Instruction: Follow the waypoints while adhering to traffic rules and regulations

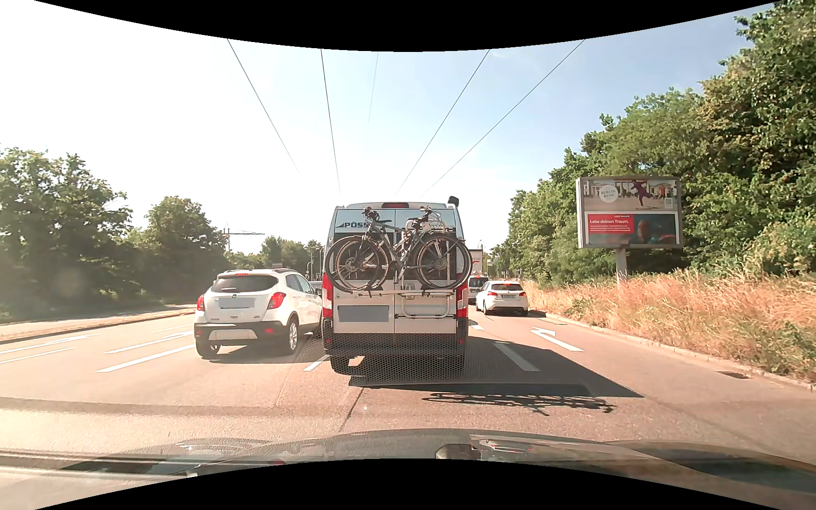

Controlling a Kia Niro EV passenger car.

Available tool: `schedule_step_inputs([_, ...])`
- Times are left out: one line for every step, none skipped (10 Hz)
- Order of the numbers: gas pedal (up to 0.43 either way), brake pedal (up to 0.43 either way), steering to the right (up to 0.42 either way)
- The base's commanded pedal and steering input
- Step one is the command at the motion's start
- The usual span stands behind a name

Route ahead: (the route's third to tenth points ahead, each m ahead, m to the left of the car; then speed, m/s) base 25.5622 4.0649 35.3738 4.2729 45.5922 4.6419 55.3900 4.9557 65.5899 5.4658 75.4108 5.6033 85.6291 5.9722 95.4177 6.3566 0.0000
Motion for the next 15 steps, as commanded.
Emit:
schedule_step_inputs([0.000, 0.250, -0.002])
schedule_step_inputs([0.000, 0.256, -0.002])
schedule_step_inputs([0.000, 0.250, -0.002])
schedule_step_inputs([0.000, 0.256, -0.002])
schedule_step_inputs([0.000, 0.256, -0.002])
schedule_step_inputs([0.000, 0.250, -0.002])
schedule_step_inputs([0.000, 0.256, -0.002])
schedule_step_inputs([0.000, 0.250, -0.001])
schedule_step_inputs([0.000, 0.256, -0.001])
schedule_step_inputs([0.000, 0.256, -0.001])
schedule_step_inputs([0.000, 0.250, -0.001])
schedule_step_inputs([0.000, 0.250, -0.001])
schedule_step_inputs([0.000, 0.256, -0.001])
schedule_step_inputs([0.000, 0.250, -0.001])
schedule_step_inputs([0.000, 0.250, 0.000])
